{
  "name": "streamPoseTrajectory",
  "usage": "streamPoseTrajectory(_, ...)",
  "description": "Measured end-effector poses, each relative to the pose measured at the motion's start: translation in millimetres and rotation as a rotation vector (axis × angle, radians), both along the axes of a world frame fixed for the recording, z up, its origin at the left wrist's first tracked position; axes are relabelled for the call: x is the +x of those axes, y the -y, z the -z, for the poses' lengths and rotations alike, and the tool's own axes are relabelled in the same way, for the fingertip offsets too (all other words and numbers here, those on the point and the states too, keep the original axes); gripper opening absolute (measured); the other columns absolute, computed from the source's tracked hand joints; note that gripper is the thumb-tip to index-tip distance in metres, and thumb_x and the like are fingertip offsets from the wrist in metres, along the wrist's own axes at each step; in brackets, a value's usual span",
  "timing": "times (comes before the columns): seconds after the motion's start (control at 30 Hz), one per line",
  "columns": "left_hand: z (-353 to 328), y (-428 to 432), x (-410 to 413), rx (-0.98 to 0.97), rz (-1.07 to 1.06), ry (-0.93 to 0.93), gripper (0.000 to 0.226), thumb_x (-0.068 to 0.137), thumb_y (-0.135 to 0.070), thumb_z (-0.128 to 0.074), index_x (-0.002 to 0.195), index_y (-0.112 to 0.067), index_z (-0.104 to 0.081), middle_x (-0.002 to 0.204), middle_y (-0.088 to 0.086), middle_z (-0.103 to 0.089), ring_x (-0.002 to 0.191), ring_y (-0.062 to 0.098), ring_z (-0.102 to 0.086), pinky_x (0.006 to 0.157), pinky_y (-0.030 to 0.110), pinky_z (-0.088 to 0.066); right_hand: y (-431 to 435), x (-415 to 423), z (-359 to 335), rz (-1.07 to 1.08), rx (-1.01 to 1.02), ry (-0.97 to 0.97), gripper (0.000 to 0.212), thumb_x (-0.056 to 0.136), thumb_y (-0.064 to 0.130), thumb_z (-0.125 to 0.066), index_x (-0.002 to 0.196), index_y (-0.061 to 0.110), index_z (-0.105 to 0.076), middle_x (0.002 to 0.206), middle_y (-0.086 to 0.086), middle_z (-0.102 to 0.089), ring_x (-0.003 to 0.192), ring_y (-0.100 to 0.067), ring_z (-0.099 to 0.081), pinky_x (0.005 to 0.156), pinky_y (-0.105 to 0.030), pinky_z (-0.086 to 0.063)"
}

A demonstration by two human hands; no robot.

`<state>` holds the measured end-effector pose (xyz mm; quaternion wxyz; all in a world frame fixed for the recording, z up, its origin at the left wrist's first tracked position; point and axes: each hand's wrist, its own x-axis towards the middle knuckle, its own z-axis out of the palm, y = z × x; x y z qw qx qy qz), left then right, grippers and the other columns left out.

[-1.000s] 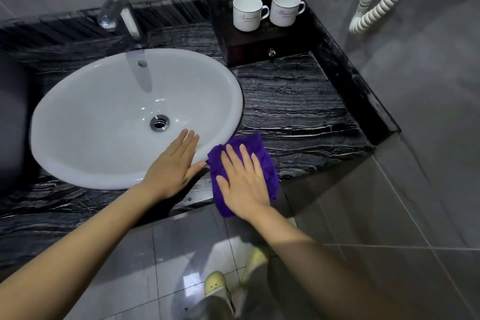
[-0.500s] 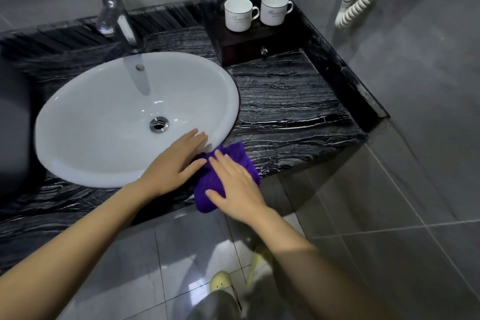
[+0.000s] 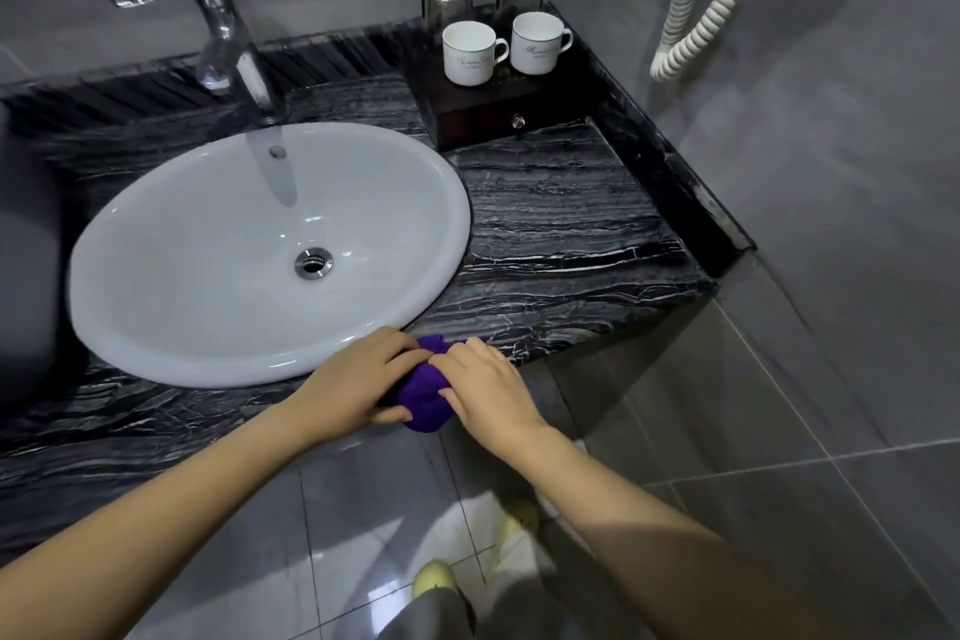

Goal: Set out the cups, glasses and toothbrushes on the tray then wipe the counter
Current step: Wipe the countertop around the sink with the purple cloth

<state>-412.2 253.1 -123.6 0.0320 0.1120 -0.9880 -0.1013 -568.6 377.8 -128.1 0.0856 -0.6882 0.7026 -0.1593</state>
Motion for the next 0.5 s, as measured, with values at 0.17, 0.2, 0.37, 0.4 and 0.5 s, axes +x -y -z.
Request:
streamPoseTrajectory(0.17,-25.7,-2.4,-15.4,0.278,-0.204,-0.073,0.056,0.071,-0.046,-0.045,0.119,-0.019,-0.057,0.105,0.002,-0.065,0.097,0.022,-0.057,0.08,0.024,-0.04,15.4,-30.7,-33.3,0.089,0.155,0.305,0.032,0.082,0.025,-0.061,0.113,0.021,-0.063,0.112,-0.006,-0.068,0.106,-0.027,-0.056,0.093,-0.035,-0.045)
streamPoseTrajectory(0.2,-34.6,-0.1,-22.6,0.312,-0.233,-0.121,0.057,0.069,-0.046,-0.044,0.116,-0.017,-0.06,0.104,0.003,-0.066,0.096,0.022,-0.058,0.079,0.024,-0.039,20.1,-40.3,-42.1,0.096,0.148,0.352,0.03,0.08,0.026,-0.063,0.109,0.02,-0.065,0.108,-0.006,-0.07,0.102,-0.025,-0.059,0.09,-0.034,-0.046)
streamPoseTrajectory(0.37,-78.8,22.3,-76.1,0.329,-0.352,-0.361,0.035,0.07,-0.027,-0.06,0.103,-0.015,-0.067,0.098,0.003,-0.07,0.092,0.022,-0.061,0.078,0.027,-0.039,49.6,-93.9,-90.3,0.122,0.144,0.675,0.021,0.08,0.011,-0.069,0.1,0.013,-0.063,0.089,0.0,-0.064,0.078,-0.01,-0.057,0.071,-0.013,-0.042)
streamPoseTrajectory(0.4,-82.7,26.4,-86.1,0.328,-0.372,-0.4,0.035,0.07,-0.024,-0.061,0.104,-0.015,-0.066,0.1,0.002,-0.07,0.093,0.021,-0.061,0.08,0.028,-0.04,55.9,-102.3,-96.2,0.125,0.128,0.697,0.02,0.082,0.011,-0.067,0.1,0.015,-0.061,0.09,0.001,-0.064,0.077,-0.008,-0.057,0.07,-0.01,-0.042)
streamPoseTrajectory(0.5,-77.7,37.9,-99.0,0.328,-0.393,-0.387,0.047,0.076,-0.028,-0.062,0.12,-0.014,-0.059,0.115,0.003,-0.066,0.106,0.022,-0.057,0.089,0.025,-0.036,68.8,-115.5,-88.7,0.187,0.066,0.573,0.024,0.085,0.015,-0.062,0.108,0.018,-0.057,0.1,0.0,-0.066,0.088,-0.015,-0.061,0.081,-0.023,-0.046)
